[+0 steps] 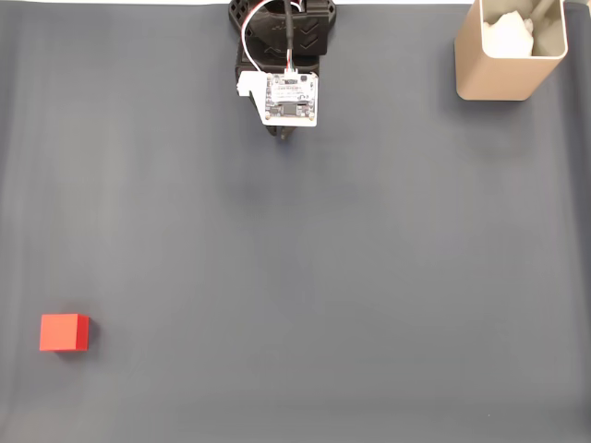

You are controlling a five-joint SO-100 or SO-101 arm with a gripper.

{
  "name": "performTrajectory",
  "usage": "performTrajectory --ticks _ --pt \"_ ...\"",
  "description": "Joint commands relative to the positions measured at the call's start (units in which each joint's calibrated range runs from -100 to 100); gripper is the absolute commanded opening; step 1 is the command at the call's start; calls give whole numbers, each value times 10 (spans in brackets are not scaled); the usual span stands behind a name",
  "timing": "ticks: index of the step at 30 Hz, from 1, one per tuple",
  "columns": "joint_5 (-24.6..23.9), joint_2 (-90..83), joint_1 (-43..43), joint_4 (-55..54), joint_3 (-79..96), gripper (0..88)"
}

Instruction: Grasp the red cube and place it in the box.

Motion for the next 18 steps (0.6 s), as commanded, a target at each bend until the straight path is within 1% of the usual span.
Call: performTrajectory --ticks 1,18 --pt "-3 0 -6 11 5 3" --pt "-5 0 -8 11 5 5"
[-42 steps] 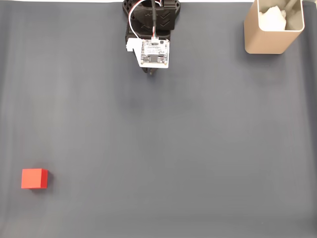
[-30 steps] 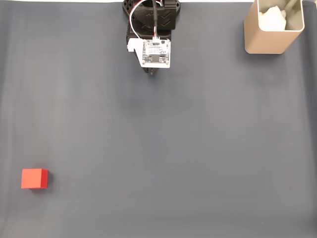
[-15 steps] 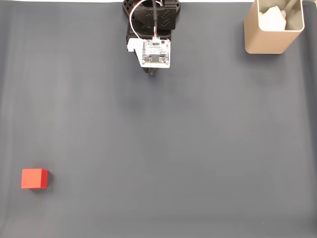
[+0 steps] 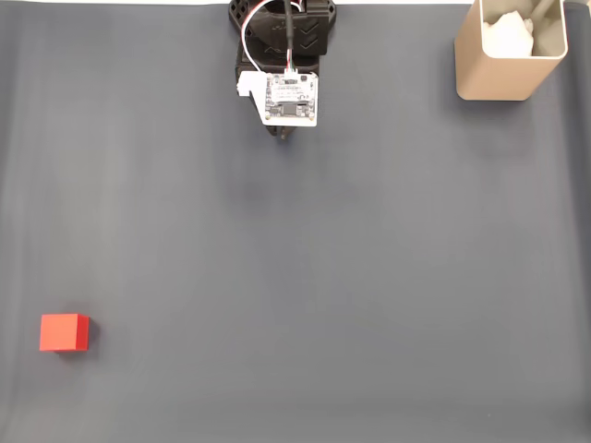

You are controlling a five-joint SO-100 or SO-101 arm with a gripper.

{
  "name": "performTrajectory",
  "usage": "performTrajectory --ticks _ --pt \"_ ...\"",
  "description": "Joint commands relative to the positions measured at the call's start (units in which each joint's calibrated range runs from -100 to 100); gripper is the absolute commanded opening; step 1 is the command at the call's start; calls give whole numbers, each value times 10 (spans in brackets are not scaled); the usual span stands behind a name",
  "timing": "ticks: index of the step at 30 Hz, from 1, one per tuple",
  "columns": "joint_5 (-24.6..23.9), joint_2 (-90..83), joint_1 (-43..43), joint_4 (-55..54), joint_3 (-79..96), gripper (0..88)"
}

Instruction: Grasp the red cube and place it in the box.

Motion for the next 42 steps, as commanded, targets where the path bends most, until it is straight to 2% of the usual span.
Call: performTrajectory --ticks 1,11,20,32,42 --pt "-5 0 -6 11 5 3" --pt "3 0 -3 -1 5 3" --pt "-17 0 -3 -95 5 3" --pt "-13 3 -1 -245 -2 3" --pt "-7 96 -4 -309 -108 3"
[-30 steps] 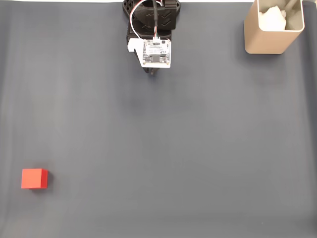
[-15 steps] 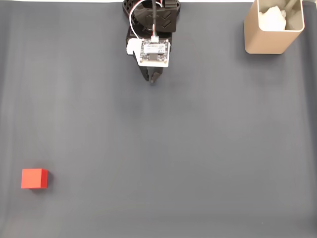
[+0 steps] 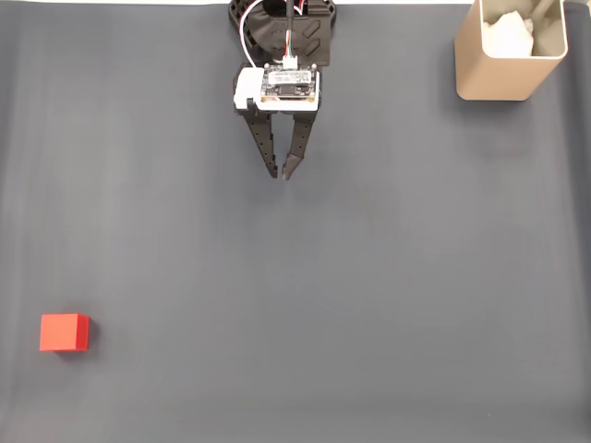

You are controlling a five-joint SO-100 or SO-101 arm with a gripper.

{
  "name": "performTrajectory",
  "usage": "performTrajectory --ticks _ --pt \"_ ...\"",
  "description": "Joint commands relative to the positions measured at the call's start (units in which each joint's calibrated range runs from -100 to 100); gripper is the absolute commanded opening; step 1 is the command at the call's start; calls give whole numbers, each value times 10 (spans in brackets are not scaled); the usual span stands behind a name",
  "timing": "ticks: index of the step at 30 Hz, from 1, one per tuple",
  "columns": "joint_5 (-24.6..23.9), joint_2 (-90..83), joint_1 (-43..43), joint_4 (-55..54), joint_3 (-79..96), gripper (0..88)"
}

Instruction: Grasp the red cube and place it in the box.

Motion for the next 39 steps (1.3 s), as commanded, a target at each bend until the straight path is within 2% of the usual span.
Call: performTrajectory --ticks 1,11,23,30,39 --pt "1 46 -3 -17 -77 3" --pt "0 196 14 -18 -248 3" --pt "-1 363 69 -10 -432 3" --pt "-3 478 107 29 -559 2" --pt "0 592 156 33 -653 2"
